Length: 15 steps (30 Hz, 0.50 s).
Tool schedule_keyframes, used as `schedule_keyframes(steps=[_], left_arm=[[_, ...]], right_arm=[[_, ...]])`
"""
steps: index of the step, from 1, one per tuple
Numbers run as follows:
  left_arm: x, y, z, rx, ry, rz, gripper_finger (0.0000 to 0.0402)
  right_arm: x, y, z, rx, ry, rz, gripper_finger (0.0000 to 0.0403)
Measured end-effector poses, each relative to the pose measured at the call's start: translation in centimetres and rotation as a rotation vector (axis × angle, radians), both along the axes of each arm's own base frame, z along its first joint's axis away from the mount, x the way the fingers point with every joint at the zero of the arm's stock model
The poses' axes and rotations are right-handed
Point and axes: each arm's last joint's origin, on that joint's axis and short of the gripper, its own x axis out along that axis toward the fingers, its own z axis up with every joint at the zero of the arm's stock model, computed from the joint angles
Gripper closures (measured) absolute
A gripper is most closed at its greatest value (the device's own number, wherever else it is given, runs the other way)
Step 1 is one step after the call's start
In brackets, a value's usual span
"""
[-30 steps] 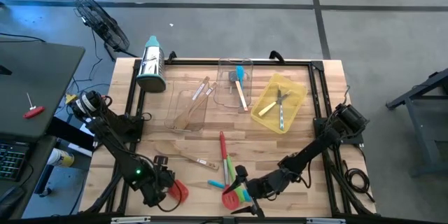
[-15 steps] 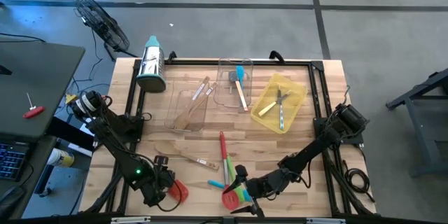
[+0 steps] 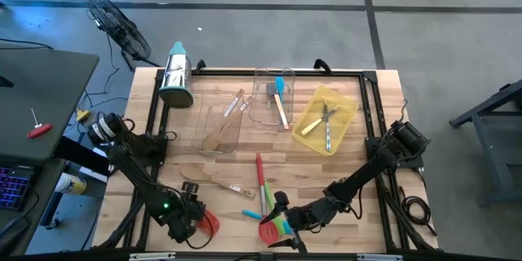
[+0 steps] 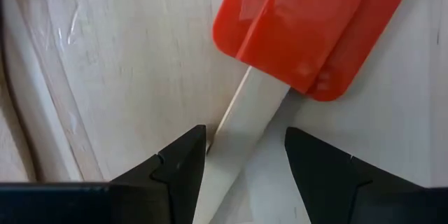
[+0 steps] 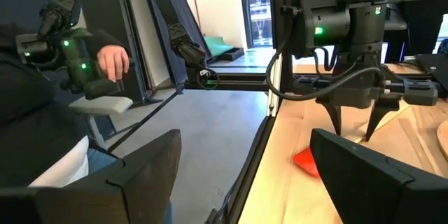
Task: Pick & Place Kitchen Items
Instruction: Put the red spatula into the top right transparent bin
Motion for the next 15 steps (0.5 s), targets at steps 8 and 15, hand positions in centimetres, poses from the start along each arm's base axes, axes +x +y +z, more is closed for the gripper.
schedule_keyframes(steps=[8, 15], left_arm=[[0.06, 0.04, -0.35, 0.036, 0.002, -0.097, 0.0203], [0.1, 0.0, -0.4, 0.054, -0.001, -0.218, 0.0204]], right_arm=[[0.14, -0.18, 0.0, 0.009, 0.004, -0.006, 0.0093], [0.42, -0.6, -0.23, 0.031, 0.037, -0.022, 0.0093]])
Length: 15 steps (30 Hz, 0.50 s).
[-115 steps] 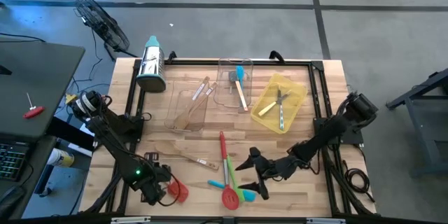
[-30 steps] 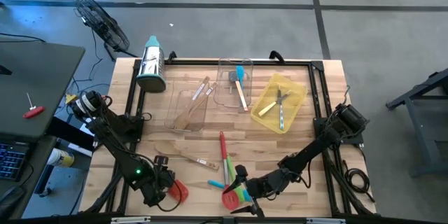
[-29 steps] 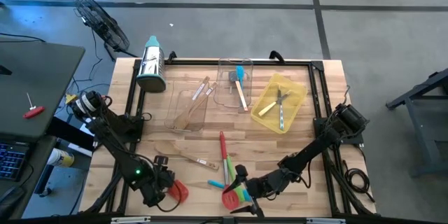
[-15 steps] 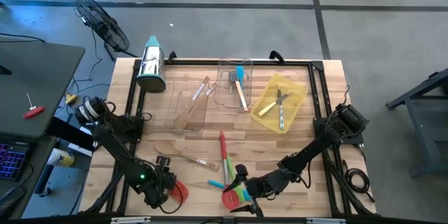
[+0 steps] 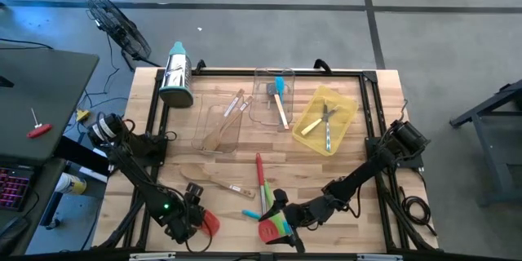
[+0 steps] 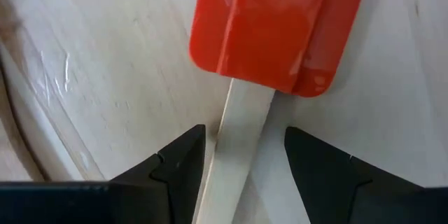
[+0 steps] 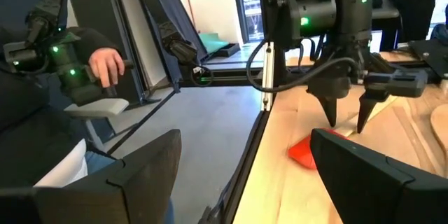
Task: Pick & Place Kitchen Items
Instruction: Put the red spatula into the top right transparent bin
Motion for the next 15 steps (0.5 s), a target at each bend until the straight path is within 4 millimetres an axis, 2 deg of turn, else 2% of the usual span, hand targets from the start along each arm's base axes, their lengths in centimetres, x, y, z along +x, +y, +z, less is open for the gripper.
schedule_keyframes(steps=[9, 15], left_arm=[[0.0, 0.0, -0.1, 0.004, 0.005, -0.031, 0.021], [-0.1, 0.6, -1.1, -0.025, 0.005, -0.022, 0.0264]], right_arm=[[0.0, 0.0, 0.0, 0.002, 0.004, -0.001, 0.0093], [0.0, 0.0, 0.0, 0.002, 0.004, -0.001, 0.0093]])
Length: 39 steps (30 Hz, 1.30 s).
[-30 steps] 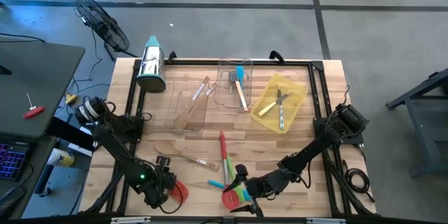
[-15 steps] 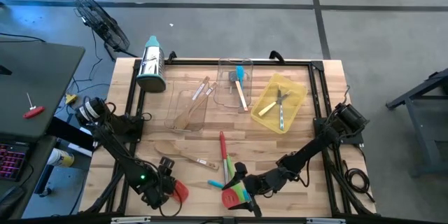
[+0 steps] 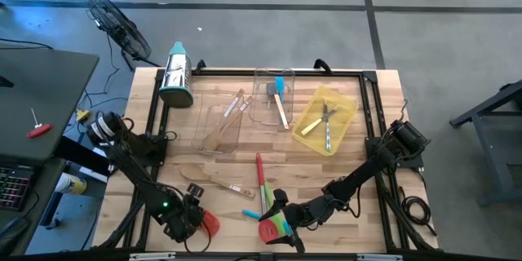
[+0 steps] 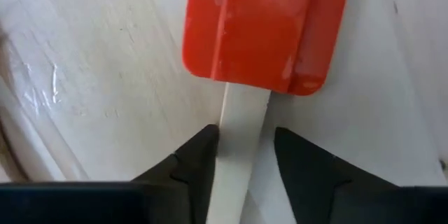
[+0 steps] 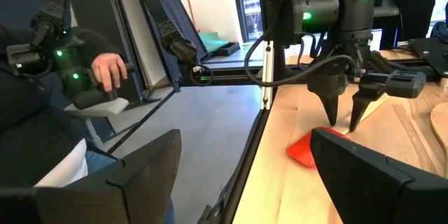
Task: Pick & Place Kitchen Items
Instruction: Put the red spatula into the top right transparent bin
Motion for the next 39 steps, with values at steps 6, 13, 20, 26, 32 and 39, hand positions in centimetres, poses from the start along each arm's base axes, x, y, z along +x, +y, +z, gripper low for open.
schedule_keyframes(steps=[6, 13, 20, 26, 32, 39], left_arm=[[0.2, 1.1, -0.9, -0.021, 0.012, 0.009, 0.0323], [0.2, 1.1, -1.0, -0.011, -0.001, -0.043, 0.0328], [0.2, 1.0, -1.5, -0.008, 0.022, -0.027, 0.0331], [0.4, 1.1, -1.5, -0.028, 0.043, -0.01, 0.0331], [0.4, 1.1, -1.5, -0.009, 0.015, -0.016, 0.0331], [0.7, 0.7, -1.0, 0.002, 0.013, 0.005, 0.0332]], right_arm=[[0.0, 0.0, 0.0, 0.0, 0.0, 0.0, 0.0093], [0.0, 0.0, 0.0, 0.0, 0.0, 0.0, 0.0093], [0.0, 0.0, 0.0, 0.0, 0.0, -0.001, 0.0093], [0.0, 0.0, 0.0, 0.0, 0.0, -0.001, 0.0093], [0.0, -0.1, 0.0, -0.003, -0.002, -0.046, 0.0093], [0.1, -0.2, -0.1, 0.012, 0.013, -0.052, 0.0093]])
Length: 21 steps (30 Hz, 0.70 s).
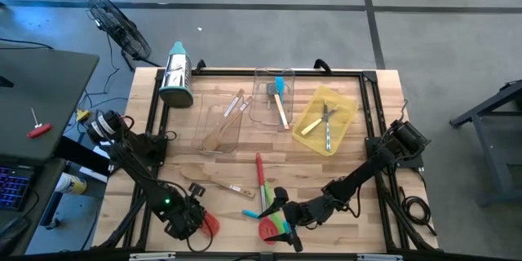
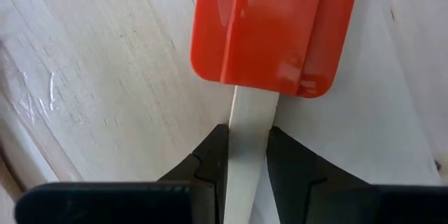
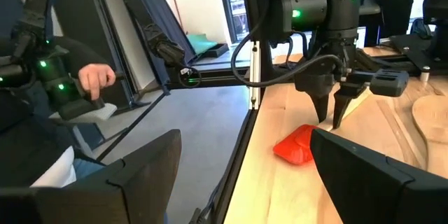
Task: Pick & Place Kitchen Items
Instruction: Put the red spatula into the top right transparent bin
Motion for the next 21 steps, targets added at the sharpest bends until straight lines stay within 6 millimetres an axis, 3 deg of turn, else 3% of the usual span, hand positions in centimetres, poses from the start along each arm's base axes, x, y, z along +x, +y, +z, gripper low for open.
schedule_keyframes(steps=[11, 21], left_arm=[[0.4, -0.4, 0.7, -0.003, -0.013, 0.021, 0.0332], [0.4, -0.4, 0.8, -0.003, -0.025, 0.033, 0.0332]], right_arm=[[0.0, 0.0, -0.2, -0.004, 0.019, -0.003, 0.0093], [1.7, -2.1, -2.4, 0.254, 0.214, -0.096, 0.0093]])
